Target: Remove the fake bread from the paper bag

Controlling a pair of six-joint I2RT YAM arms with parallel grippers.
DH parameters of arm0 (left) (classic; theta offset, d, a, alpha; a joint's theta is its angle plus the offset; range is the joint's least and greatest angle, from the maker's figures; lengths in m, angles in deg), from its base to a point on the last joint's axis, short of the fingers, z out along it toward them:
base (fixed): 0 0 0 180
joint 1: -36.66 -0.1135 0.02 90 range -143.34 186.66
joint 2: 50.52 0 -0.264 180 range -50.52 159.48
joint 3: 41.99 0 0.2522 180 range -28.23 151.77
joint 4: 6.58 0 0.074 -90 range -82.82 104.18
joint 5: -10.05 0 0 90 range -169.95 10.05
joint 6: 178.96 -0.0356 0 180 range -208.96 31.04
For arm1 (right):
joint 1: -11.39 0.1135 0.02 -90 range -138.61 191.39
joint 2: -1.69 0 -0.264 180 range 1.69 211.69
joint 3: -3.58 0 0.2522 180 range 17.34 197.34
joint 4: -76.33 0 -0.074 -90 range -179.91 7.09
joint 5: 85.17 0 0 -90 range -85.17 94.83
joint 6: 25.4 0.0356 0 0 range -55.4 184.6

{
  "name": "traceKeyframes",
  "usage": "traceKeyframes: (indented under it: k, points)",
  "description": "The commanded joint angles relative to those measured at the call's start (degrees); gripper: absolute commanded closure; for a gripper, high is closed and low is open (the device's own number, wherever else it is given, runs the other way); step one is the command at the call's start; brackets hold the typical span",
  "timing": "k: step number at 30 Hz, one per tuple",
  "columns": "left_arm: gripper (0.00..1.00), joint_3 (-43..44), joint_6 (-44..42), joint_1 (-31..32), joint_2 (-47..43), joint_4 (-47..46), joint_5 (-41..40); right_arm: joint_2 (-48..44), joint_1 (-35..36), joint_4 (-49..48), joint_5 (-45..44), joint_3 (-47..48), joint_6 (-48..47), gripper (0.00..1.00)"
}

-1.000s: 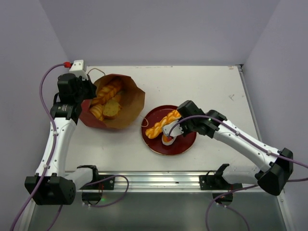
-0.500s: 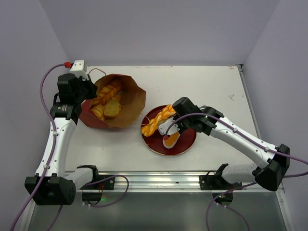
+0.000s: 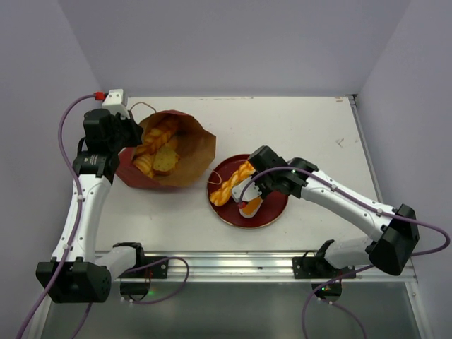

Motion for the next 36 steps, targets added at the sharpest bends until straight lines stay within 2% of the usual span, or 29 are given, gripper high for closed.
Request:
traceKeyframes:
  k: [1, 4, 8, 11, 22, 36]
  points:
    - [1.0, 1.19, -0.7, -0.48, -2.03, -1.24, 1.35, 0.22, -0.19, -2.47, -2.26, -0.39, -1.01, 0.82]
    - [1.0, 0.93, -0.61, -0.48, -2.21, -1.15, 1.44, 0.13, -0.37, -2.83, -2.18, -0.83, -0.22, 0.77]
    - [1.0, 0.75, -0.61, -0.48, -2.29, -1.33, 1.71, -0.13, -0.55, -2.83, -2.26, -1.27, 0.31, 0.63]
    - [1.0, 0.75, -0.61, -0.48, -2.29, -1.15, 1.97, -0.4, -0.64, -3.0, -2.26, -1.27, 0.75, 0.59]
    - [1.0, 0.31, -0.53, -0.48, -2.56, -1.24, 2.32, -2.07, -0.9, -2.65, -1.91, -0.65, 2.25, 0.56]
    - [1.0, 0.22, -0.35, -0.48, -1.94, -1.24, 3.55, -6.9, -0.9, 4.2, 1.87, 4.36, 7.08, 0.56]
